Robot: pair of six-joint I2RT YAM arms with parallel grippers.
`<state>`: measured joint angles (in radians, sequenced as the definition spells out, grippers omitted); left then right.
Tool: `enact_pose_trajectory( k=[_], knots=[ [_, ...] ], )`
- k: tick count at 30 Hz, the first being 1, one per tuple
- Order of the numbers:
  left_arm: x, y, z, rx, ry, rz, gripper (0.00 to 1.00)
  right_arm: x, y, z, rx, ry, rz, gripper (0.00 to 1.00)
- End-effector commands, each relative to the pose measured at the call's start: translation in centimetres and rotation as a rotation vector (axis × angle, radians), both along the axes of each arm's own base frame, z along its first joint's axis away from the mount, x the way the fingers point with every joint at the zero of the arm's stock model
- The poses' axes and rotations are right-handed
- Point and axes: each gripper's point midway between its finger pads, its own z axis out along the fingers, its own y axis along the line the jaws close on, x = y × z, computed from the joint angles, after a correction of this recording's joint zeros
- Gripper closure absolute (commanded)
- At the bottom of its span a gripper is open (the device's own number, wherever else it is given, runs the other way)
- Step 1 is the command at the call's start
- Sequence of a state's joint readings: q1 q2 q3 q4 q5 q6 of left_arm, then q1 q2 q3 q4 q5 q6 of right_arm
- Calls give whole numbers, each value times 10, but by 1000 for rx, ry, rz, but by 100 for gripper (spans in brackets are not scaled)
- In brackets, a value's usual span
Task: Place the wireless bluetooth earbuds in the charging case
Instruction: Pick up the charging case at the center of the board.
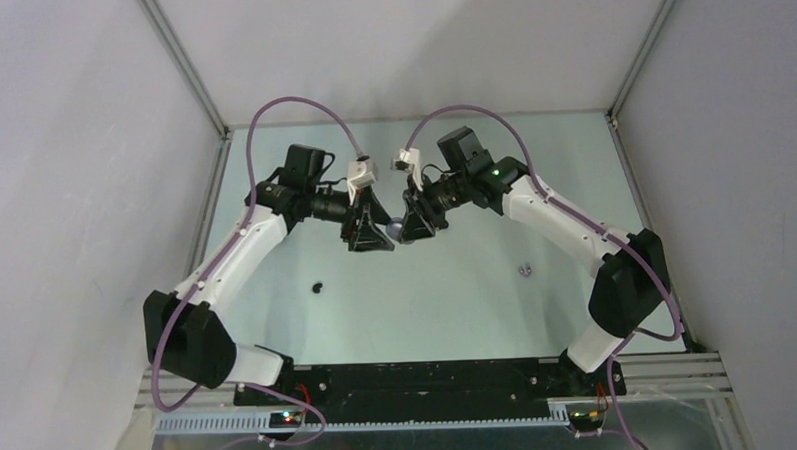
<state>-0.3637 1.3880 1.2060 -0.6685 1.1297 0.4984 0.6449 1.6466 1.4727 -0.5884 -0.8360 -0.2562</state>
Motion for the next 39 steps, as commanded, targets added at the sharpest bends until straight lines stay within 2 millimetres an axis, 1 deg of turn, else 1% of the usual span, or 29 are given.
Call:
enact_pose_trajectory(
  k=[1, 2, 4, 6, 7, 8, 9, 10, 13, 14, 15, 16, 18, 20, 22, 27, 30, 32, 33, 36, 39],
  knots=[
    [-6, -5, 8, -27, -12, -41, 30, -6, 5, 1, 15, 9, 40, 78],
    [-7, -4, 8, -26, -10, -41, 31, -6, 6, 1, 16, 10, 40, 78],
    [-7, -5, 8, -26, -9, -43, 37, -6, 6, 2, 18, 11, 43, 78],
    [-7, -5, 8, -26, -9, -46, 47, -7, 7, 2, 19, 14, 48, 77],
    [-7, -5, 7, -26, -7, -46, 50, -8, 7, 2, 21, 17, 53, 77],
    [-7, -6, 7, -27, -6, -47, 55, -9, 7, 2, 22, 18, 54, 77],
    [-7, -6, 7, -26, -3, -47, 58, -9, 7, 2, 23, 22, 57, 77],
    [-7, -6, 6, -26, -1, -48, 64, -10, 7, 2, 25, 23, 59, 76],
    [-8, -6, 6, -25, 2, -51, 73, -11, 7, 6, 32, 25, 67, 76],
    [-8, -6, 5, -24, 3, -50, 79, -11, 7, 6, 32, 27, 67, 76],
    [-8, -6, 6, -25, 1, -51, 82, -11, 7, 6, 32, 26, 67, 76],
    [-8, -6, 5, -24, 2, -50, 88, -12, 7, 6, 33, 26, 68, 75],
    [-8, -6, 5, -23, 5, -51, 94, -10, 6, 7, 32, 25, 64, 72],
    [-9, -6, 5, -22, 5, -51, 98, -8, 5, 8, 36, 28, 59, 68],
    [-8, -5, 4, -19, 5, -50, 100, -7, 3, 10, 43, 33, 55, 64],
    [-8, -5, 3, -16, 5, -48, 100, 1, -6, 16, 60, 40, 36, 51],
    [-8, -5, 4, -15, 1, -47, 100, 1, -11, 16, 60, 37, 42, 45],
    [-9, -5, 5, -14, 1, -47, 100, -2, -12, 15, 55, 39, 52, 43],
    [-8, -5, 5, -14, 0, -45, 100, -4, -13, 13, 49, 42, 56, 40],
    [-7, -5, 4, -9, -1, -39, 100, -7, -13, 8, 31, 24, 79, 39],
    [-6, -4, 2, -4, 3, -36, 100, -10, -15, 3, 9, 12, 92, 41]
  ],
)
